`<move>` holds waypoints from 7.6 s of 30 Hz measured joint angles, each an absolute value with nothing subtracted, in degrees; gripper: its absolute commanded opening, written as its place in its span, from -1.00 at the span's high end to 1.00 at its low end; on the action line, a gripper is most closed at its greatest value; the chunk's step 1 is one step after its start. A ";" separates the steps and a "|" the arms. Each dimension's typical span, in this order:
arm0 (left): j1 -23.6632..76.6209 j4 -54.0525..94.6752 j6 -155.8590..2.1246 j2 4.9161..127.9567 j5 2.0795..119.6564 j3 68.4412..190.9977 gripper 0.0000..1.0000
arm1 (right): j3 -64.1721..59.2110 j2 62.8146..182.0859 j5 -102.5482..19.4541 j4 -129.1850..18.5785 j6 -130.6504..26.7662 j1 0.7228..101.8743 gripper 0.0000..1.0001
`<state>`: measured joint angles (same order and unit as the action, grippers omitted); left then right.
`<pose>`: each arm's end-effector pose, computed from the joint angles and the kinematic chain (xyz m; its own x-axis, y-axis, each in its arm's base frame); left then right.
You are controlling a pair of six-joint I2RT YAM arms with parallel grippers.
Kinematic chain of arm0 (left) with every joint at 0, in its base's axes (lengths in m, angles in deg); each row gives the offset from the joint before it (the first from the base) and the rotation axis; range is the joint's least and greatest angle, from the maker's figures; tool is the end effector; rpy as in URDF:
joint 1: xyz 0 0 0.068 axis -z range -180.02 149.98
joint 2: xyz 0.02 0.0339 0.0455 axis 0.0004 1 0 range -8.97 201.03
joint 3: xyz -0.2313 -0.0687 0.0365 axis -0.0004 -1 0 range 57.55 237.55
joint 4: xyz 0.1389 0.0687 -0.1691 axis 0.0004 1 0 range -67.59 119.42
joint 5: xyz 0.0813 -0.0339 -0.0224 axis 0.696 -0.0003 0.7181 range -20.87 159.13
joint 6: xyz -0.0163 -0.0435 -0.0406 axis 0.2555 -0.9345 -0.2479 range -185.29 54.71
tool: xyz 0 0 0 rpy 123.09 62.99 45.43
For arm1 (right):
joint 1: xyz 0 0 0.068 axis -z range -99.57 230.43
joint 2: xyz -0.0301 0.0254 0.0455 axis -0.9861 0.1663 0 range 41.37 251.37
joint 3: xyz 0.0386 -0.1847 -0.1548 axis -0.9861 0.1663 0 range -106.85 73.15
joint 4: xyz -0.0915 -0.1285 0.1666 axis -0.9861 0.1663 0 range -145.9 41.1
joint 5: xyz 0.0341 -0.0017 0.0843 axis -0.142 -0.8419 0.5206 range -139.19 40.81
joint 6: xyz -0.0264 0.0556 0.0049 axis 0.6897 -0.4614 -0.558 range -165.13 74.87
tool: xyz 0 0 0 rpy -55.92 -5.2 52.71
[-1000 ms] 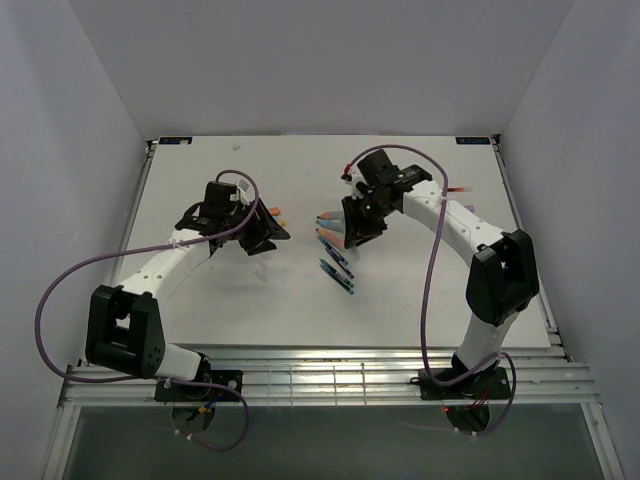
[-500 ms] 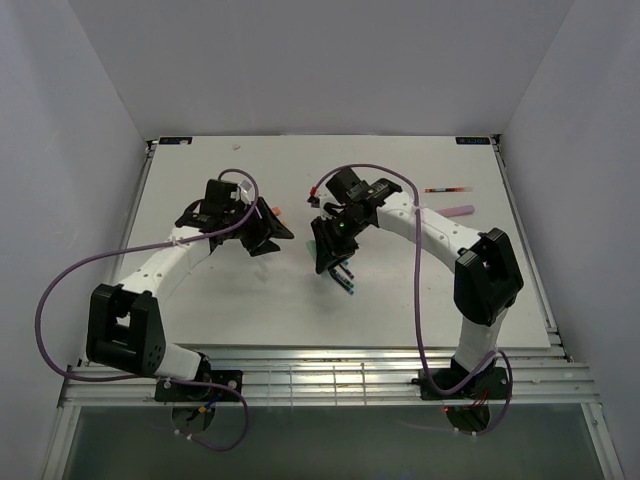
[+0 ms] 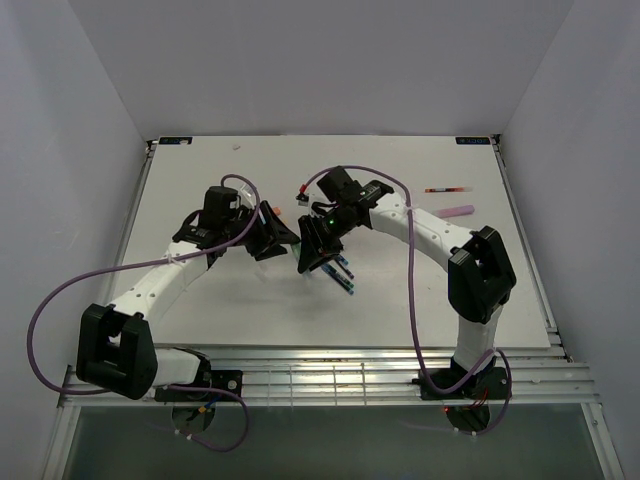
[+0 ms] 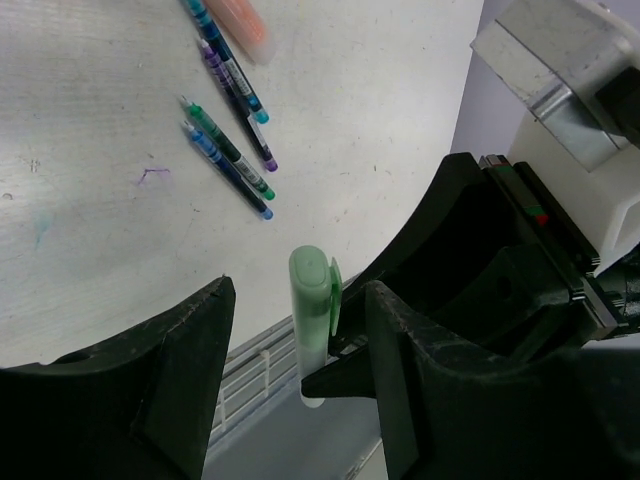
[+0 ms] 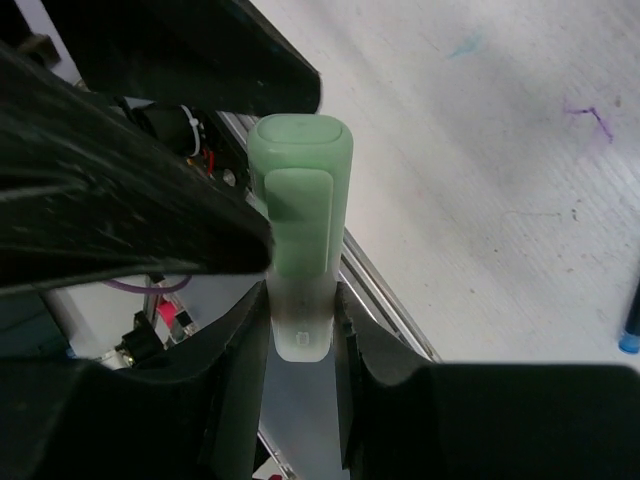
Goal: Open the pen caps
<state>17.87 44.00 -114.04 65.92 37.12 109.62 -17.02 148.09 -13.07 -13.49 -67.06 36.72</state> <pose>0.2372 -0.1025 0.2339 -0.9059 -0.3775 -0.1922 -0.0912 0.6169 -0.7817 0.2439 0.2713 0.2396 -0.8651 -0.4095 -0.2898 -0.4903 0.5680 0.6611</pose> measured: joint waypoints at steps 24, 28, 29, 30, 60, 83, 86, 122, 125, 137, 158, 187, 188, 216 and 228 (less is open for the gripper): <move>20.40 44.17 -113.32 65.97 39.52 109.56 1.00 | -18.74 149.48 -11.43 -15.67 -71.78 34.58 0.25; 20.27 44.26 -112.77 65.97 40.22 109.56 1.00 | -19.77 150.77 -10.95 -15.54 -72.02 34.54 0.24; 20.30 44.39 -112.77 65.97 40.22 109.56 1.00 | -19.84 151.08 -10.84 -15.71 -72.07 34.56 0.26; 20.36 44.61 -112.73 65.97 40.38 109.56 1.00 | -19.84 151.26 -10.77 -15.82 -72.09 34.54 0.38; 9.50 47.67 -109.52 80.74 47.22 124.81 1.00 | 4.64 137.20 -12.83 -14.95 -64.20 32.48 0.85; 9.52 53.97 -118.08 64.22 50.47 93.14 0.84 | -7.03 155.04 -39.54 -8.79 -46.34 32.79 0.85; 9.52 53.86 -117.65 67.19 51.28 93.17 0.67 | -8.06 156.04 -39.63 -8.68 -46.19 32.79 0.82; 9.52 50.75 -114.76 75.43 53.75 99.37 -0.10 | -18.48 159.47 -45.77 -7.67 -45.34 32.90 -0.02; 9.52 51.06 -114.04 72.28 53.99 99.35 -0.11 | -23.14 159.47 -46.38 -6.78 -46.95 33.58 -0.07; 9.52 50.01 -112.49 63.65 53.40 99.50 -0.11 | -34.33 158.10 -46.69 -5.25 -62.34 55.28 -0.16; 9.59 44.13 -111.18 64.15 47.06 99.96 -0.10 | -41.06 168.30 -55.23 -7.45 -82.99 84.33 -0.50; 9.91 43.39 -109.60 68.52 45.49 101.82 -0.09 | -39.99 175.10 -60.00 -5.73 -90.01 82.67 -0.46; 9.91 43.36 -109.49 68.55 45.49 101.95 -0.09 | -39.92 175.10 -60.15 -5.66 -90.14 82.53 -0.43; 9.91 47.69 -110.30 66.36 41.32 104.38 -0.10 | -12.34 155.04 -62.38 -7.39 -84.26 77.29 0.85; 12.10 43.61 -118.67 69.86 33.58 111.35 -0.19 | -11.49 140.83 -39.08 -9.40 -65.36 47.28 0.85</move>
